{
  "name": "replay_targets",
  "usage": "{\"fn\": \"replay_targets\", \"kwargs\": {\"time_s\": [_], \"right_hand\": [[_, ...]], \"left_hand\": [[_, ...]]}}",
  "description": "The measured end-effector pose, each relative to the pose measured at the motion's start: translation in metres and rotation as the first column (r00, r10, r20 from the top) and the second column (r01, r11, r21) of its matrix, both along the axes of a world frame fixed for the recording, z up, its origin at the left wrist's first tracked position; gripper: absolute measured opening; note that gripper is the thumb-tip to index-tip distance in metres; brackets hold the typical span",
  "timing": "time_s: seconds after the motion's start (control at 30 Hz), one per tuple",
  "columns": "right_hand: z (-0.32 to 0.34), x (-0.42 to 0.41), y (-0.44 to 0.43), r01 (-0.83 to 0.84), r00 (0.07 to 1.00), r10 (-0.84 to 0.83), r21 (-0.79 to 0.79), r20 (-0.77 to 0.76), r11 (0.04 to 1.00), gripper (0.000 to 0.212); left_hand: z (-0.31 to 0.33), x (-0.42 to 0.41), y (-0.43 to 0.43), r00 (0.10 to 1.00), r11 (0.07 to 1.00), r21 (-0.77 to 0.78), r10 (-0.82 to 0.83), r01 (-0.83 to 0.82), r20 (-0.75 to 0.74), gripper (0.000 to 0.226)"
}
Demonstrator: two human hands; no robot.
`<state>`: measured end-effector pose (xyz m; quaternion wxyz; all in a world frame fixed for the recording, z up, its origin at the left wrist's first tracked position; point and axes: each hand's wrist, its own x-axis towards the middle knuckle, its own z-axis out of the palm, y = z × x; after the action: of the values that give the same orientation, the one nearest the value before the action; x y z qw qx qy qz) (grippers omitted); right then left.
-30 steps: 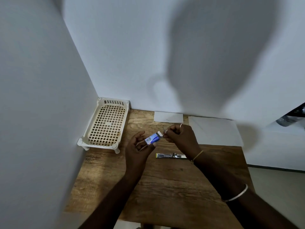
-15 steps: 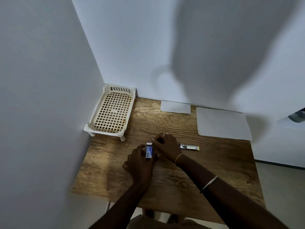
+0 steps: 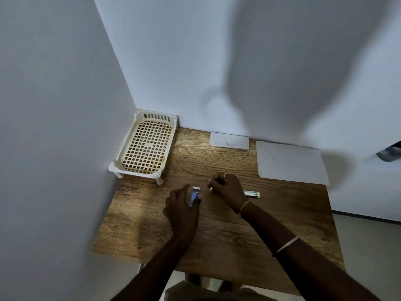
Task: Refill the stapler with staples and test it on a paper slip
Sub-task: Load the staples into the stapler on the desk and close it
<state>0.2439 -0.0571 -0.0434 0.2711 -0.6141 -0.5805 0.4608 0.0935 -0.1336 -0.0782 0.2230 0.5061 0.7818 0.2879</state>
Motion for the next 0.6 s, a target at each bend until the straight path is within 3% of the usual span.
{"fn": "replay_targets", "kwargs": {"time_s": [0.1,0.3,0.4,0.6], "right_hand": [[0.012,0.011,-0.004,-0.067,0.994,0.063,-0.034,-0.085,0.997,0.018],[0.029,0.027,-0.002,-0.232,0.972,0.230,-0.049,-0.040,0.972,0.020],[0.035,0.031,0.001,-0.244,0.970,0.244,-0.024,0.001,0.970,0.019],[0.036,0.040,-0.004,-0.269,0.924,0.206,0.163,0.322,0.949,0.012]], "left_hand": [[0.015,-0.001,0.009,0.958,0.981,0.195,-0.074,0.019,0.276,0.034],[0.040,0.007,0.034,0.737,0.979,0.146,-0.201,0.139,0.645,0.021],[0.041,0.011,0.037,0.669,0.980,0.140,-0.198,0.140,0.717,0.016],[0.042,0.029,0.041,0.691,0.991,0.119,-0.126,0.059,0.712,0.013]]}}
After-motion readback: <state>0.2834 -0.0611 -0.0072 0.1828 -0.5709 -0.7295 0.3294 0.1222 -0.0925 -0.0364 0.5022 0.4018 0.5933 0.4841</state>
